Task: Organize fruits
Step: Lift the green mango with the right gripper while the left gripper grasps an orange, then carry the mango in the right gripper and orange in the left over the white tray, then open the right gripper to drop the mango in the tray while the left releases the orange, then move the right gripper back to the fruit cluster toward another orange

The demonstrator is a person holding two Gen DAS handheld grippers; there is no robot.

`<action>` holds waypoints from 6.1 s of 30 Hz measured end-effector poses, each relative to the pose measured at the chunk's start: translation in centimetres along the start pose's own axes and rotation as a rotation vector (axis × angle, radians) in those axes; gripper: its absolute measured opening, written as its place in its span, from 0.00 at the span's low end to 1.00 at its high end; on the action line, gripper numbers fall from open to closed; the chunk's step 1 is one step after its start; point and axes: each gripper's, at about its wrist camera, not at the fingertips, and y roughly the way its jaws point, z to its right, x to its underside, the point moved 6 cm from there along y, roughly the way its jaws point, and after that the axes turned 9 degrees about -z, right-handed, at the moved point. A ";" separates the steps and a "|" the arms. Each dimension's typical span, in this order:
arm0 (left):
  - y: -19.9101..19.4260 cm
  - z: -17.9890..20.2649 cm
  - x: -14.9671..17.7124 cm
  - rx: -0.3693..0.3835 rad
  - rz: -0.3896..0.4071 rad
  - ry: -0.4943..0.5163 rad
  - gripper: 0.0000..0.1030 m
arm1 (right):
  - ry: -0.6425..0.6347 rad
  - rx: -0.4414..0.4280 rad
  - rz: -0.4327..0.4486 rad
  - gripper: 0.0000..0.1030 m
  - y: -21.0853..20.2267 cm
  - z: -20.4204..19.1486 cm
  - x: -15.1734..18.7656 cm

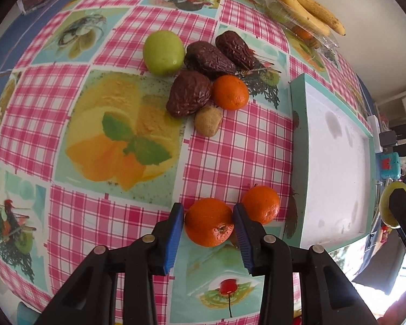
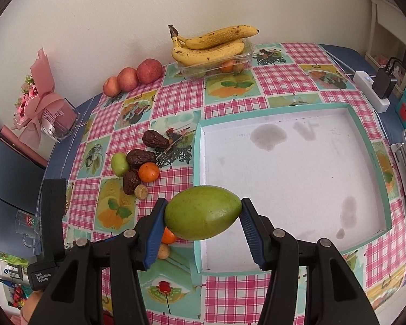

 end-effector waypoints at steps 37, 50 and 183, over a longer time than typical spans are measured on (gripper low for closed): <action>-3.9 -0.1 -1.5 -0.015 0.182 -0.024 0.37 | 0.172 0.095 -0.007 0.54 0.2 6.6 -0.8; -5.2 10.6 -0.6 0.073 0.244 0.245 0.37 | 0.403 0.197 0.037 0.54 -2.3 16.8 -0.4; -13.8 -7.1 -4.1 -0.133 0.458 -0.125 0.98 | -0.226 0.046 0.127 0.73 1.5 -5.7 -1.5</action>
